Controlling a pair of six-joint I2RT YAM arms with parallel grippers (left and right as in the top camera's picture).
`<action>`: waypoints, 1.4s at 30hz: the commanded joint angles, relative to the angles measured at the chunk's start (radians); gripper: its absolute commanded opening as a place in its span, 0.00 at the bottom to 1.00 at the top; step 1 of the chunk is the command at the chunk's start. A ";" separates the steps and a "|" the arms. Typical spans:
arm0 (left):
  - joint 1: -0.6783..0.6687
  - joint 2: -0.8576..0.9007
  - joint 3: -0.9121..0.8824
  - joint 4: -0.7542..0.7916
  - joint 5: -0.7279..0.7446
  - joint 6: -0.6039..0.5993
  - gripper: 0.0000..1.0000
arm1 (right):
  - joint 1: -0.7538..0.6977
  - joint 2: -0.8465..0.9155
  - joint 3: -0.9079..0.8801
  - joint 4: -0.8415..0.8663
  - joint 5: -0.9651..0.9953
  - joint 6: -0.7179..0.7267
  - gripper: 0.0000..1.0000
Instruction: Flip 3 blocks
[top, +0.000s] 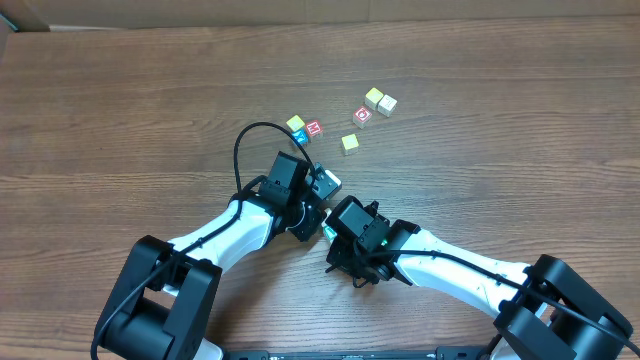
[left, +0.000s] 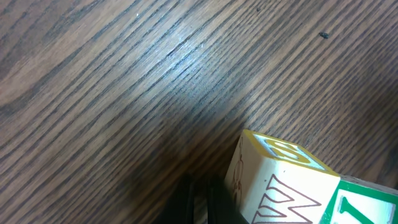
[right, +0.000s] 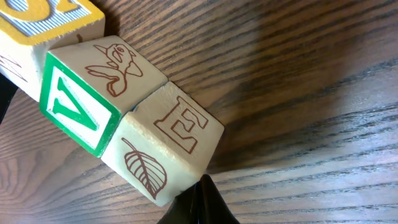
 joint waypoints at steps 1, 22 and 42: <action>-0.008 0.024 -0.021 -0.019 0.045 -0.015 0.04 | -0.007 -0.002 0.033 0.016 0.029 -0.016 0.04; -0.008 0.024 -0.021 -0.018 0.049 -0.018 0.04 | -0.005 -0.002 0.033 0.027 0.037 -0.071 0.04; -0.008 0.024 -0.021 -0.018 0.050 -0.018 0.04 | 0.016 -0.002 0.033 0.032 0.069 0.042 0.04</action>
